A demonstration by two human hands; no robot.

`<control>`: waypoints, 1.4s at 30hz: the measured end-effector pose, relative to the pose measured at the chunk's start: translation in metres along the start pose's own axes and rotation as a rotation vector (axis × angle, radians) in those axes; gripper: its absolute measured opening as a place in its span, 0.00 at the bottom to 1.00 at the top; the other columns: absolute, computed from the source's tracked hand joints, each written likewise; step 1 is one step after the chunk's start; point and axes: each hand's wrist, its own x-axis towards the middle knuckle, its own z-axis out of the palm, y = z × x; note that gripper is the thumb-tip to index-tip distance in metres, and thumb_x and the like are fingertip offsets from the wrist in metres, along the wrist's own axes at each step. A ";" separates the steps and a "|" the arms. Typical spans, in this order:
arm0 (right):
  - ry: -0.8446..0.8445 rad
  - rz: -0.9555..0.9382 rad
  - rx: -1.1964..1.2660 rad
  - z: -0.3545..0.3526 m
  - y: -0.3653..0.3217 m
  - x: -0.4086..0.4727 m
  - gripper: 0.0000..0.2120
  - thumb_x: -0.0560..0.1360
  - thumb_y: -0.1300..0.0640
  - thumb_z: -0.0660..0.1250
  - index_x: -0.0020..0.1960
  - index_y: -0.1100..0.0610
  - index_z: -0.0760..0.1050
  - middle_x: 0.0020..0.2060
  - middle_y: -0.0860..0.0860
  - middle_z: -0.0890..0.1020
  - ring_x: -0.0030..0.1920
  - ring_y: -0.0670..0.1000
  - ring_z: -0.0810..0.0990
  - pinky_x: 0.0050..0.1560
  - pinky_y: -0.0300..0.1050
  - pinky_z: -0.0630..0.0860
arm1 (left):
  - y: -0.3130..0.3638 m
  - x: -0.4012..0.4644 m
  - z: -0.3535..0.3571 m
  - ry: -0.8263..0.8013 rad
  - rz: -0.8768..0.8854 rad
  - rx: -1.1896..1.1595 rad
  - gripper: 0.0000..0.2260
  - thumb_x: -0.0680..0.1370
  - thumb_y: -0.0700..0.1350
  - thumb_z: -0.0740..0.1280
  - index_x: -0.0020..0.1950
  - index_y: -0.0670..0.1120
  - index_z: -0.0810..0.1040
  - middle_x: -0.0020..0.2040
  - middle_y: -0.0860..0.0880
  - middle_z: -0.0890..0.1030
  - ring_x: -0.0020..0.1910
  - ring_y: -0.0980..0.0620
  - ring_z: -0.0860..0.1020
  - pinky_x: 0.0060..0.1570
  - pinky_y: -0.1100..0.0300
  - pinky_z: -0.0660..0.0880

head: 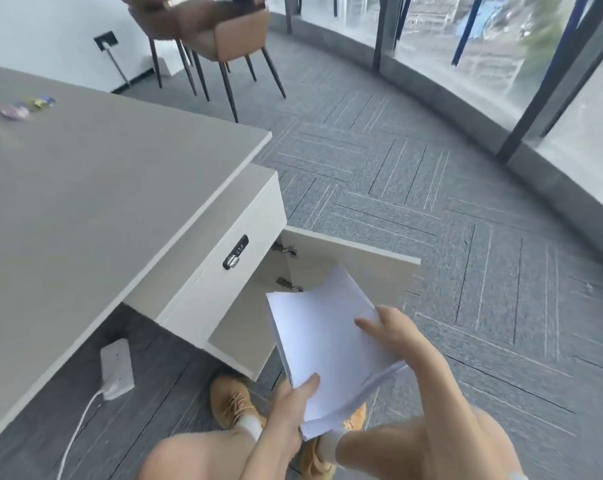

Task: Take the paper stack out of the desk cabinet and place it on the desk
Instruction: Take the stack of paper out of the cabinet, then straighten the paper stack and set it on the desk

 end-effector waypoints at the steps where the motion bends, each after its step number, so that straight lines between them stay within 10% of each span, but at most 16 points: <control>1: 0.043 -0.028 0.011 -0.012 -0.004 -0.023 0.11 0.78 0.47 0.66 0.48 0.55 0.76 0.50 0.56 0.83 0.52 0.57 0.81 0.45 0.44 0.70 | 0.005 -0.024 0.003 -0.021 0.036 -0.009 0.09 0.76 0.43 0.71 0.55 0.43 0.82 0.47 0.46 0.88 0.46 0.45 0.85 0.42 0.55 0.80; 8: 0.303 -0.252 0.189 -0.081 -0.033 -0.168 0.14 0.76 0.45 0.70 0.38 0.53 0.74 0.38 0.51 0.82 0.41 0.55 0.81 0.43 0.49 0.74 | 0.047 -0.167 0.004 -0.157 0.325 -0.021 0.09 0.79 0.45 0.68 0.57 0.44 0.81 0.48 0.47 0.88 0.48 0.45 0.86 0.47 0.51 0.81; 12: 0.405 -0.468 0.358 -0.100 -0.076 -0.244 0.22 0.78 0.42 0.65 0.35 0.55 0.62 0.32 0.51 0.66 0.32 0.51 0.66 0.36 0.47 0.62 | 0.081 -0.241 -0.025 -0.149 0.555 -0.022 0.09 0.78 0.43 0.68 0.57 0.45 0.82 0.48 0.50 0.88 0.46 0.49 0.86 0.53 0.49 0.81; 17: 0.232 -0.728 0.646 -0.096 -0.149 -0.317 0.14 0.80 0.45 0.63 0.54 0.53 0.80 0.50 0.46 0.87 0.48 0.49 0.85 0.53 0.51 0.78 | 0.119 -0.333 -0.090 -0.041 0.826 -0.090 0.15 0.75 0.45 0.72 0.62 0.47 0.80 0.55 0.49 0.87 0.54 0.48 0.85 0.54 0.49 0.79; 24: -0.052 -0.935 0.596 -0.071 -0.265 -0.366 0.09 0.77 0.63 0.65 0.54 0.55 0.80 0.50 0.52 0.87 0.51 0.55 0.86 0.52 0.54 0.78 | 0.147 -0.430 -0.197 0.143 1.100 -0.008 0.12 0.78 0.44 0.69 0.60 0.52 0.79 0.56 0.56 0.86 0.56 0.55 0.83 0.51 0.60 0.80; 42: -0.275 -1.161 0.754 0.185 -0.492 -0.242 0.13 0.82 0.63 0.61 0.62 0.50 0.75 0.54 0.47 0.86 0.57 0.48 0.84 0.53 0.43 0.78 | 0.191 -0.269 -0.437 0.744 0.915 -0.127 0.06 0.79 0.46 0.66 0.52 0.56 0.81 0.46 0.65 0.86 0.46 0.64 0.83 0.49 0.59 0.77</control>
